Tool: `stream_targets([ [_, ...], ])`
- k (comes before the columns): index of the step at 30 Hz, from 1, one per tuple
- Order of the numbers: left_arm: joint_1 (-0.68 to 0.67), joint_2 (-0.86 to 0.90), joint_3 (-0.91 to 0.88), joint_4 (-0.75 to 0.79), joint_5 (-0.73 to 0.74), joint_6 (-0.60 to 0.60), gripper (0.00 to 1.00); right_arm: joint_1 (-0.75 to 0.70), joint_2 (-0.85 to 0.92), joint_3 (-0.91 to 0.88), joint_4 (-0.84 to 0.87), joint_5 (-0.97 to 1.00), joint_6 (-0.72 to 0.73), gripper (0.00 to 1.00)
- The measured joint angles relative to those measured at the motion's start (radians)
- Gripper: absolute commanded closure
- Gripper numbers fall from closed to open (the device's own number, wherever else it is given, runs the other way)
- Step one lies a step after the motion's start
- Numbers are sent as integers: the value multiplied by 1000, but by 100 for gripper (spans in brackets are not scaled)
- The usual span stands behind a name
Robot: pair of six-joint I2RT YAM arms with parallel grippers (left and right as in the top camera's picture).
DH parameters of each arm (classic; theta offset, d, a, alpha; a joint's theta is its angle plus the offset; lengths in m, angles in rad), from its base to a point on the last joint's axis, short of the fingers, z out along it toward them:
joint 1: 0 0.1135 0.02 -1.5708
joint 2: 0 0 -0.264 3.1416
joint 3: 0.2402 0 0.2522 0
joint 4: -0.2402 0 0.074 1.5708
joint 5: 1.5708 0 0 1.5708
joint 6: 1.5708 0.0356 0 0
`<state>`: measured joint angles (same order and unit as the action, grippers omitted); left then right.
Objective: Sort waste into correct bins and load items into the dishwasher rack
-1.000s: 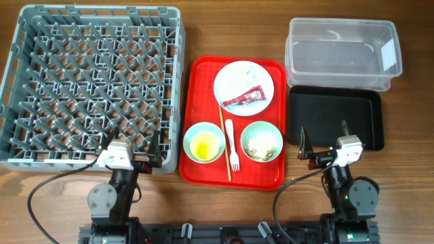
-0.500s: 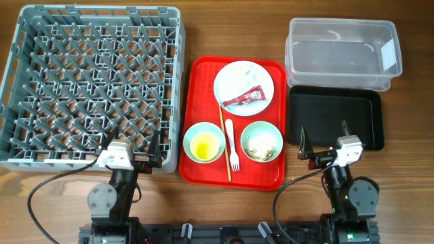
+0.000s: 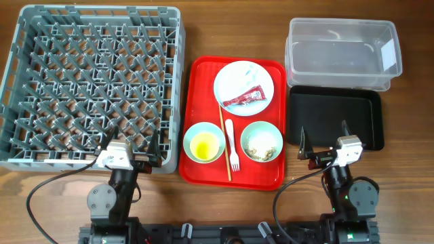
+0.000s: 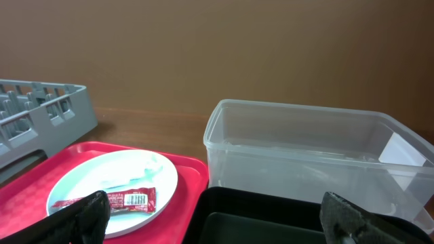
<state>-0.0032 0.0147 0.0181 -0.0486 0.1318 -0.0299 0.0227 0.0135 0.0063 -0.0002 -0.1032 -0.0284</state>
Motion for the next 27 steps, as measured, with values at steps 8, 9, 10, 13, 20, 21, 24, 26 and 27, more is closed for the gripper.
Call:
stream_targets([
  [8,0,244,286,-134,0,-65,0,0,0,0,1,0,0,0],
  [9,0,303,336,-159,-2,-69,0,0,0,0,0,0,0,0],
  [10,0,369,392,-184,-2,-72,0,0,0,0,0,0,0,0],
  [13,0,493,496,-266,-3,-80,0,0,0,0,0,0,0,0],
  [20,0,788,723,-515,17,-81,0,0,0,0,0,0,1,0],
  [21,0,803,727,-524,28,-81,0,0,0,0,0,0,1,0],
  [24,0,811,728,-532,50,-81,0,0,0,0,0,0,1,0],
  [26,0,810,730,-536,58,-81,0,0,0,0,0,0,1,0],
  [27,0,810,731,-536,61,-81,0,0,0,0,0,0,1,0],
])
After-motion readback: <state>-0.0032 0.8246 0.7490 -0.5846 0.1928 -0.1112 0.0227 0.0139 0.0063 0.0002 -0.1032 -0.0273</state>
